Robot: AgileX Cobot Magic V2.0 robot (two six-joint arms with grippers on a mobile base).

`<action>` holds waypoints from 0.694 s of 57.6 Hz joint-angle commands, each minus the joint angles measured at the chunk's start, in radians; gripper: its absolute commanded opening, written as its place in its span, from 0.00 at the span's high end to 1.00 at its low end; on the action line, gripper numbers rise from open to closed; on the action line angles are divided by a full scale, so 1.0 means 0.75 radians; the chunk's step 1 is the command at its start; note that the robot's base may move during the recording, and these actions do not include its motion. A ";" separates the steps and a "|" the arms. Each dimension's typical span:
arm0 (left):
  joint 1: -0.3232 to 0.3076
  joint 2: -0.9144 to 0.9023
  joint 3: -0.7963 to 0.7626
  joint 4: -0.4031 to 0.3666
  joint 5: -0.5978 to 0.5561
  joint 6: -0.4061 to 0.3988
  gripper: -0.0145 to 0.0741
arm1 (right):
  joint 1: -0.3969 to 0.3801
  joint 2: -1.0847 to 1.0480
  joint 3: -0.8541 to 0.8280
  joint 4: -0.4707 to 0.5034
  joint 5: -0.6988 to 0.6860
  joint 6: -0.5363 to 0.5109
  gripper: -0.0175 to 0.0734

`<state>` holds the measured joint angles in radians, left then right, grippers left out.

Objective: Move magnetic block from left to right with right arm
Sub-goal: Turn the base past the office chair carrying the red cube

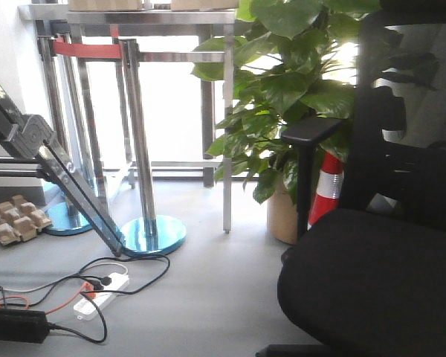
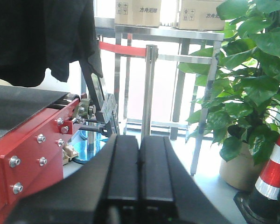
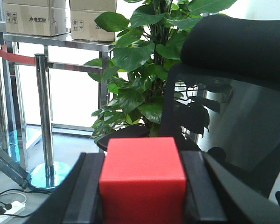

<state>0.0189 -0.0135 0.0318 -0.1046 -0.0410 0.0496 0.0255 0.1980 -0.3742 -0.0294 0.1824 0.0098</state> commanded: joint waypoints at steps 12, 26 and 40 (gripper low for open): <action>-0.010 -0.013 0.010 -0.006 -0.122 0.003 0.98 | -0.006 0.017 -0.041 -0.011 -0.120 -0.013 0.54; -0.010 -0.013 0.010 -0.006 -0.122 0.003 0.98 | -0.006 0.017 -0.041 -0.011 -0.120 -0.013 0.54; -0.010 -0.013 0.010 -0.006 -0.122 0.003 0.98 | -0.006 0.017 -0.041 -0.011 -0.120 -0.013 0.54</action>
<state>0.0189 -0.0135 0.0318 -0.1046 -0.0410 0.0496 0.0255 0.1980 -0.3742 -0.0294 0.1824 0.0098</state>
